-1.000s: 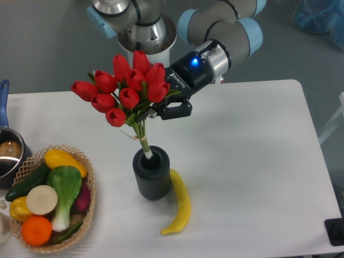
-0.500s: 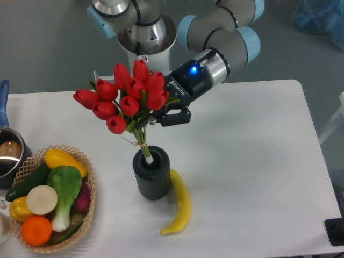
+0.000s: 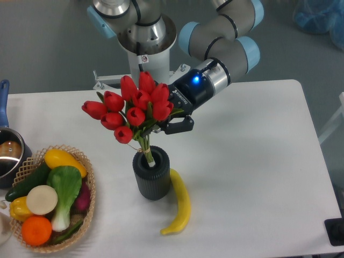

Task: Insert the flowers into the vase
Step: 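Lower the tulip stems into the black vase opening, then push the tulip bunch further down into the vase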

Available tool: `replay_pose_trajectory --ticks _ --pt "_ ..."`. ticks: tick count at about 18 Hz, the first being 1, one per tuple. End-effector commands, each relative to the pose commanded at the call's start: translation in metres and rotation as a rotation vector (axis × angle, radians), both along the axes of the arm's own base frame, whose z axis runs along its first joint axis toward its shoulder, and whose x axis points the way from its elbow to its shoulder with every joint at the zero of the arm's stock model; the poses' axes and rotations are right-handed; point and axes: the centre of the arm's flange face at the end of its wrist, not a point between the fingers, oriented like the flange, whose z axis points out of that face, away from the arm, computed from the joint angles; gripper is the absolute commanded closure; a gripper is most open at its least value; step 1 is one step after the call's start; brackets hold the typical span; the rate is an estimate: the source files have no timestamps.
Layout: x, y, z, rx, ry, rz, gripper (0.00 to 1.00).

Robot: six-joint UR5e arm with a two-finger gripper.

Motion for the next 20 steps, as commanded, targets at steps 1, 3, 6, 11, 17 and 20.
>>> replay_pose_trajectory --ticks 1,3,6,11,17,20 --pt "0.001 -0.001 -0.003 -0.001 -0.003 0.002 0.66" --pt "0.002 -0.002 -0.011 -0.003 -0.006 0.002 0.66" --pt "0.003 -0.003 -0.026 -0.011 -0.024 0.004 0.66" --pt "-0.001 -0.002 -0.046 -0.007 -0.019 0.006 0.66" --pt "-0.013 -0.009 -0.066 -0.025 -0.053 0.029 0.65" --pt "-0.015 -0.009 -0.074 -0.027 -0.055 0.029 0.65"
